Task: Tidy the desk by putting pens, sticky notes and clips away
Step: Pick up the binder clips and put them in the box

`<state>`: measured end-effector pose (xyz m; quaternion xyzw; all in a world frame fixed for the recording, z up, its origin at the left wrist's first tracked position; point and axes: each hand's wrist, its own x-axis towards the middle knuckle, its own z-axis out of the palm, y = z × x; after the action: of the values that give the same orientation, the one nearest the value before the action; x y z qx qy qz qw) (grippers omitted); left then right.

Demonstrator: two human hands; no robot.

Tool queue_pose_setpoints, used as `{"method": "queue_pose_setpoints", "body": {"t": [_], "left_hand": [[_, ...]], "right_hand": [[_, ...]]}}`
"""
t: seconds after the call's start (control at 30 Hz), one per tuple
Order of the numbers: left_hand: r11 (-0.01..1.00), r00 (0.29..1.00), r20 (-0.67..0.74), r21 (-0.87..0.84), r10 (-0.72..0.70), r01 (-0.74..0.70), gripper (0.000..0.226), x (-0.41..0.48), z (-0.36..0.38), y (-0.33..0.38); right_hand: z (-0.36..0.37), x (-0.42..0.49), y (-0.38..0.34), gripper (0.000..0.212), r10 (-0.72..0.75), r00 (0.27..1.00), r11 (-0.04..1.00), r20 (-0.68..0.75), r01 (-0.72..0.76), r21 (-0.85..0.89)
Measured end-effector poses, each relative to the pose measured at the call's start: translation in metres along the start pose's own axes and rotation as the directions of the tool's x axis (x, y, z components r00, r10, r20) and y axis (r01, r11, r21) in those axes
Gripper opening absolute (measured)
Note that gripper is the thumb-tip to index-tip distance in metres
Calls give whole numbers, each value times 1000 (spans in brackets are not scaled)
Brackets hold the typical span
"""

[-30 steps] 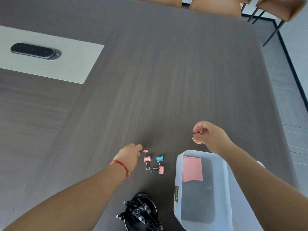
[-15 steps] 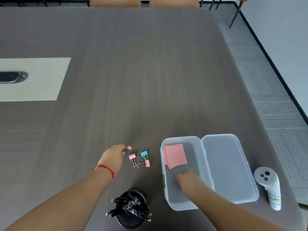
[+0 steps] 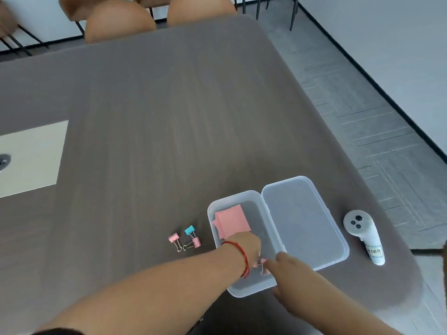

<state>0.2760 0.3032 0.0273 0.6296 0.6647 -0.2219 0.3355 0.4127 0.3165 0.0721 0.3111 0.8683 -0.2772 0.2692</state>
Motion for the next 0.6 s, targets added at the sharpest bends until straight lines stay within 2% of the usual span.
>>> {"method": "queue_pose_setpoints", "body": {"t": [0.17, 0.23, 0.37, 0.47, 0.5, 0.57, 0.6], "left_hand": [[994, 999, 37, 111, -2, -2, 28, 23, 27, 3], [995, 998, 62, 102, 2, -9, 31, 23, 28, 2], [983, 998, 49, -177, -43, 51, 35, 18, 23, -10], [881, 982, -143, -470, -124, 42, 31, 3, 0, -31], [845, 948, -259, -535, -184, 18, 27, -5, -9, -44], [796, 808, -472, -605, -353, -6, 23, -20, -19, -81], [775, 741, -511, -631, -437, 22, 22, -26, -16, -103]], "right_hand": [[1, -40, 11, 32, -2, 997, 987, -82, 15, 160], [5, -46, 14, 29, 15, 994, 977, -106, 8, 213], [5, -47, 17, 25, 16, 987, 969, -160, 24, 247], [-6, -42, 14, 23, 17, 977, 964, -211, 40, 265], [-12, -39, 10, 22, 8, 972, 963, -234, 55, 262], [-26, -27, -4, 20, -14, 963, 964, -270, 85, 252], [-32, -19, -14, 20, -35, 960, 964, -279, 106, 243]]}}
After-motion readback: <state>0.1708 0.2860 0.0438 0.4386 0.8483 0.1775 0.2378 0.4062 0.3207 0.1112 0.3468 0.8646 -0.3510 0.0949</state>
